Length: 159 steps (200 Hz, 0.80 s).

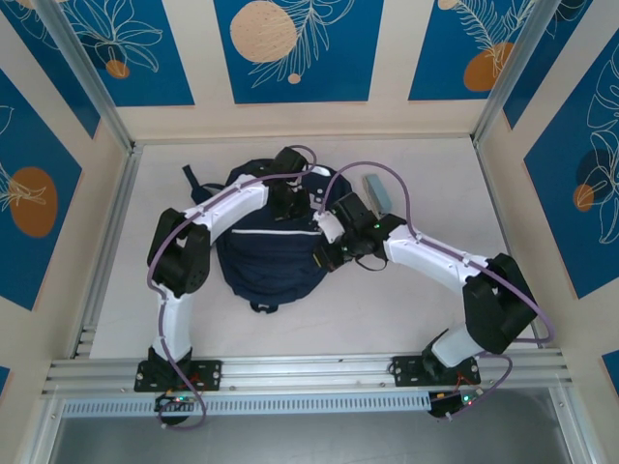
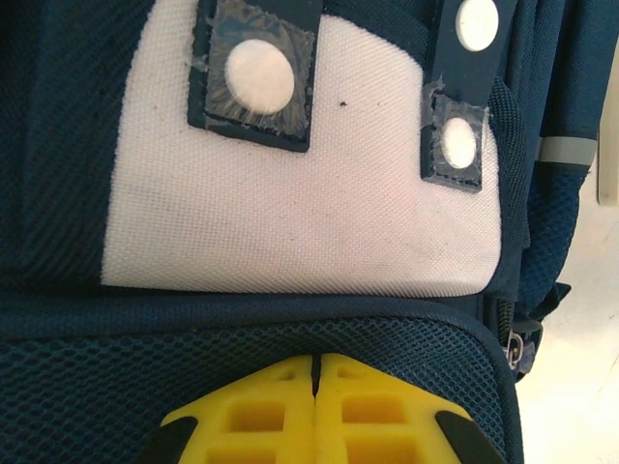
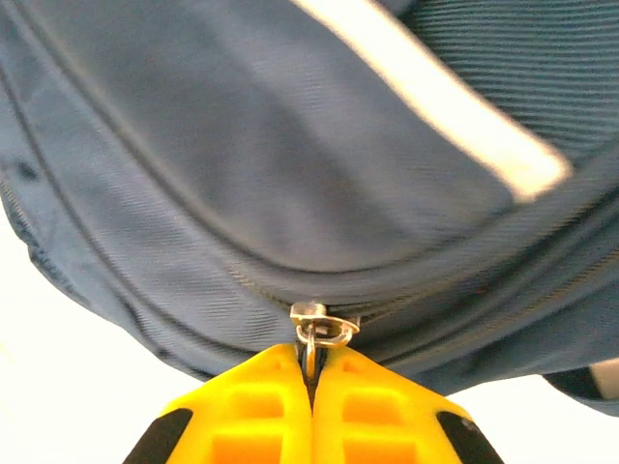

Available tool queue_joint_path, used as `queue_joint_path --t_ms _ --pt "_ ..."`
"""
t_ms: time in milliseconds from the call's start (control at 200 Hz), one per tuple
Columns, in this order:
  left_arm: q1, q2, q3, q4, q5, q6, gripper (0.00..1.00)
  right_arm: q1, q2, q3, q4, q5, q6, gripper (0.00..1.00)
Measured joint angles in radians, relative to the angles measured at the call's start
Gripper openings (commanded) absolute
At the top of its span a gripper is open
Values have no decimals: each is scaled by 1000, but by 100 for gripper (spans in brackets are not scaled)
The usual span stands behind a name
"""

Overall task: Pack the student bag
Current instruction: Unzip the student bag at the center of the table.

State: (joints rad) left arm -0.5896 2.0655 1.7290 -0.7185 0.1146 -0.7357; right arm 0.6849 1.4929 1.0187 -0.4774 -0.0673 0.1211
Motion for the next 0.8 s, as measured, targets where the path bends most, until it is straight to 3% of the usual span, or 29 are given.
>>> queue_joint_path --t_ms 215,330,380,555,690,795 --pt "-2 -3 -13 16 2 -45 0 39 -12 -32 51 11 67 0" --pt "-2 1 3 9 28 -42 13 40 -22 -34 64 -14 101 7" --pt "-2 8 19 -2 47 -37 19 36 -35 -34 64 -25 111 13" --pt "-6 12 63 -7 84 -2 39 -25 -150 -68 43 -124 172 53" --pt "-5 -24 58 -10 75 10 45 -74 -274 -129 45 -172 241 68" --pt "-6 -124 0 -6 51 10 46 -116 -327 -152 47 -175 306 73"
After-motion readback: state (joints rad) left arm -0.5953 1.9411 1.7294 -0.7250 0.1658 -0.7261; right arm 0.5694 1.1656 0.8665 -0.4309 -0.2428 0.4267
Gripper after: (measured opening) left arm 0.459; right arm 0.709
